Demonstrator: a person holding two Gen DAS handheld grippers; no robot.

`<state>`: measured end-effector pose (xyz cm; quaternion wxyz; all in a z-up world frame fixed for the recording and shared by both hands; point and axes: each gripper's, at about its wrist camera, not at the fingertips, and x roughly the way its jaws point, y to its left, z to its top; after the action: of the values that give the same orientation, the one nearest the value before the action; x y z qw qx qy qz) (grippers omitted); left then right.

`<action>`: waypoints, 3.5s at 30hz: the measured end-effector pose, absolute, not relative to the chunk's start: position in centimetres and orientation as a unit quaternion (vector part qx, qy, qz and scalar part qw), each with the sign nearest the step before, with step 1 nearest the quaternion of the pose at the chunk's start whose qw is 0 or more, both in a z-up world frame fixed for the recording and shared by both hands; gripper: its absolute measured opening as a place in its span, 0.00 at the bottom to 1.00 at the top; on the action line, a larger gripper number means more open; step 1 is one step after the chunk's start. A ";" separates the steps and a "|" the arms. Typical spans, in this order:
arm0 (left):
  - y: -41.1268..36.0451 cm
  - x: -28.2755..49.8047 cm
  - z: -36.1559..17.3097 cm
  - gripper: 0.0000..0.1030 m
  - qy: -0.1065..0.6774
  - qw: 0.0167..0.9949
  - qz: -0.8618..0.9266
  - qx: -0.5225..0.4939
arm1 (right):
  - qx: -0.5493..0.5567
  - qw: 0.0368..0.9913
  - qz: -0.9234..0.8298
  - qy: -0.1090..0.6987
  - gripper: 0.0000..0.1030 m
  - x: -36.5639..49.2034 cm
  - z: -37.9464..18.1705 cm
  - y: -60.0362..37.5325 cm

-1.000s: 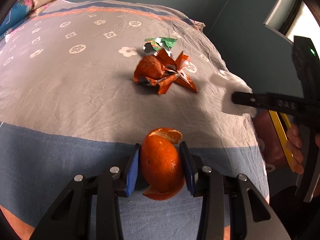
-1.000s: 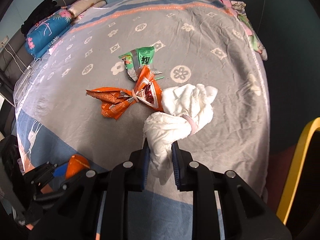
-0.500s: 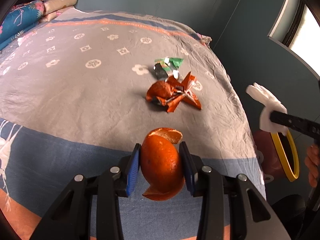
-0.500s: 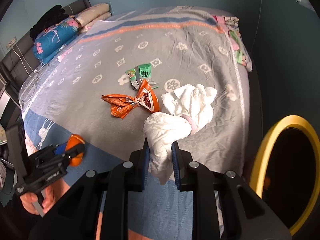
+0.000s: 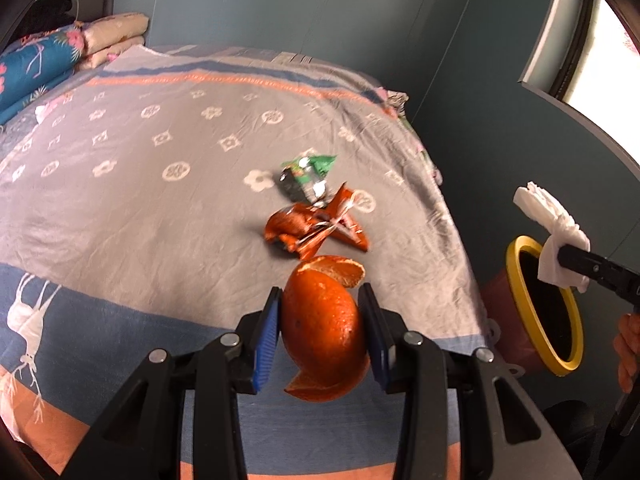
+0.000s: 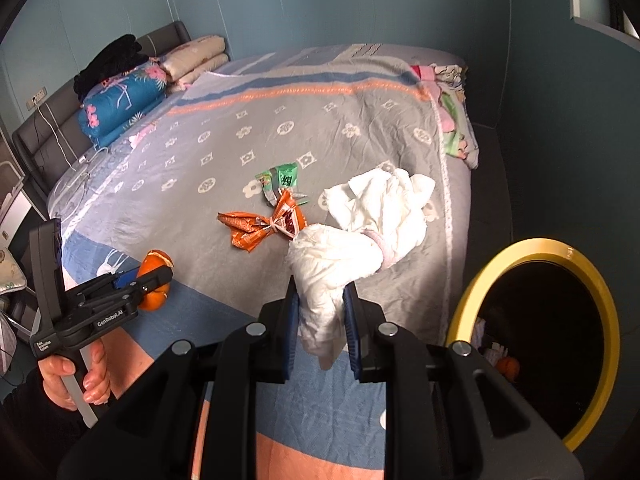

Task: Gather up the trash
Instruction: 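Carry the orange peel and white tissue over the yellow-rimmed bin, then open both tools to drop the peel and tissue into the bin, then move both tools back over the remaining wrappers on the bed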

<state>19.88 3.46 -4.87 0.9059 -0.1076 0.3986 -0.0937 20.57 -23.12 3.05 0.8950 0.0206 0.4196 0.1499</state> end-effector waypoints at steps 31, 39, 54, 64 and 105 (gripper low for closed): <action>-14.9 22.4 0.8 0.35 0.372 0.900 -0.221 -0.055 | 0.091 0.918 0.082 0.378 0.19 17.0 6.3 -38.8; -21.0 23.1 0.2 0.36 0.379 0.887 -0.261 -0.032 | 0.116 0.915 0.062 0.382 0.20 17.2 5.2 -43.0; -27.3 24.2 -3.0 0.36 0.400 0.871 -0.286 -0.023 | 0.160 0.900 0.042 0.403 0.20 18.2 1.7 -48.4; -29.0 25.0 -5.5 0.36 0.426 0.858 -0.287 -0.033 | 0.183 0.889 0.032 0.418 0.21 19.0 -0.4 -50.0; -16.1 25.6 -2.6 0.84 0.382 0.895 -0.214 -0.088 | 0.202 0.893 0.046 0.400 0.68 20.6 2.3 -45.3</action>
<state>25.56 -16.15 -2.63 0.8947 -0.0880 0.3818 -0.2142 20.55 -45.34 2.26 0.8926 0.2021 0.4004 0.0458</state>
